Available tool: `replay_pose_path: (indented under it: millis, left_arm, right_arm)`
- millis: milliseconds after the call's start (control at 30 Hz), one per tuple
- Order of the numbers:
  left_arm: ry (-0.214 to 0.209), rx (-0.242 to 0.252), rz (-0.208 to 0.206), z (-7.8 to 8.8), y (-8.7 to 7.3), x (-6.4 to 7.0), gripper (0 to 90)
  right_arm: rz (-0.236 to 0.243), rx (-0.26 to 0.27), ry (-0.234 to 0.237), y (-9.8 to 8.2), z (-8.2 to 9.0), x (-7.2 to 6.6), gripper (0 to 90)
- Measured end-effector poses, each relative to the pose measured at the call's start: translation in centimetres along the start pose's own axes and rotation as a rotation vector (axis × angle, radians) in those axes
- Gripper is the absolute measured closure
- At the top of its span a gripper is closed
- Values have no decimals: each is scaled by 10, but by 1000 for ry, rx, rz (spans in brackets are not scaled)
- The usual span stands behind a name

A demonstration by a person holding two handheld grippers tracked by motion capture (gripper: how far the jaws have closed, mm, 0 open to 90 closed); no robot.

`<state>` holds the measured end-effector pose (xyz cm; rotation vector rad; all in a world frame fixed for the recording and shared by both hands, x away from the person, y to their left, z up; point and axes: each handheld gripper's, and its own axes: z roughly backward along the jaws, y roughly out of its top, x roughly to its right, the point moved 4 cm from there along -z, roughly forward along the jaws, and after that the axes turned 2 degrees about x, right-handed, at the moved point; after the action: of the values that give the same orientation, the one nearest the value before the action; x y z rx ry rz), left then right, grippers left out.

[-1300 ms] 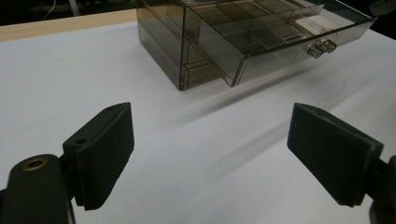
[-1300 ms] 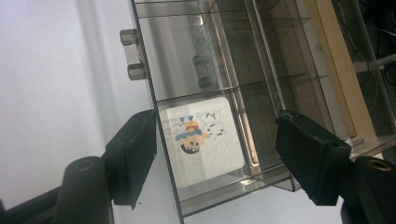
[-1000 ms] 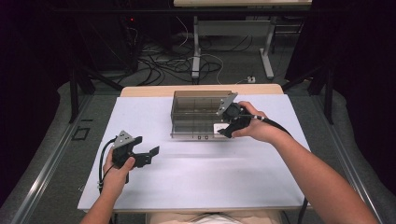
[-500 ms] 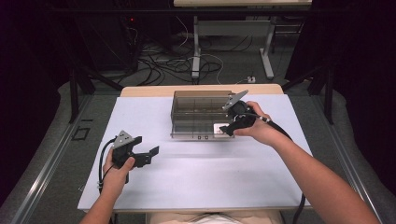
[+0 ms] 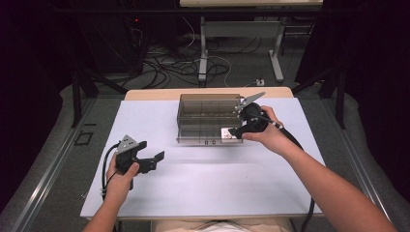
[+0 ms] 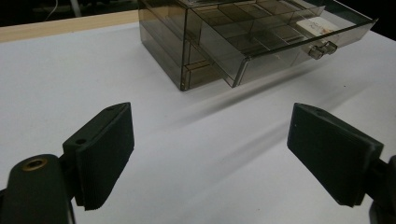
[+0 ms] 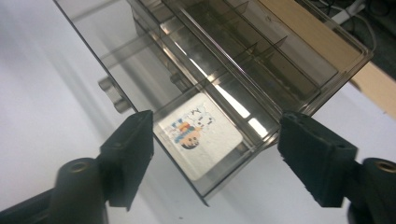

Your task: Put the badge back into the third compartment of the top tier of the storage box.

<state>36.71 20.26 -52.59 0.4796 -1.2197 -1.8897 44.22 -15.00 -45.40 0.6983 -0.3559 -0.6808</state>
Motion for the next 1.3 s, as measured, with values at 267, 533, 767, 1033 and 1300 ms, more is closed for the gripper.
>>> replay_pose_path:
  millis: [267,533,767,1033,1300]
  left_arm:
    - [-3,-3,10,0,0,1,152]
    - [-5,1,5,0,1,1,152]
    - [-9,2,8,0,1,2,152]
    - [-9,5,12,0,2,3,152]
    - [-5,9,12,-1,3,2,152]
  right_arm:
    - [-62,35,-3,-9,0,3,264]
    - [-113,83,-4,-20,-2,4,217]
    - [-152,138,-28,-24,4,5,183]
    - [-167,183,-42,-30,9,6,176]
    - [-203,239,-34,-35,13,3,164]
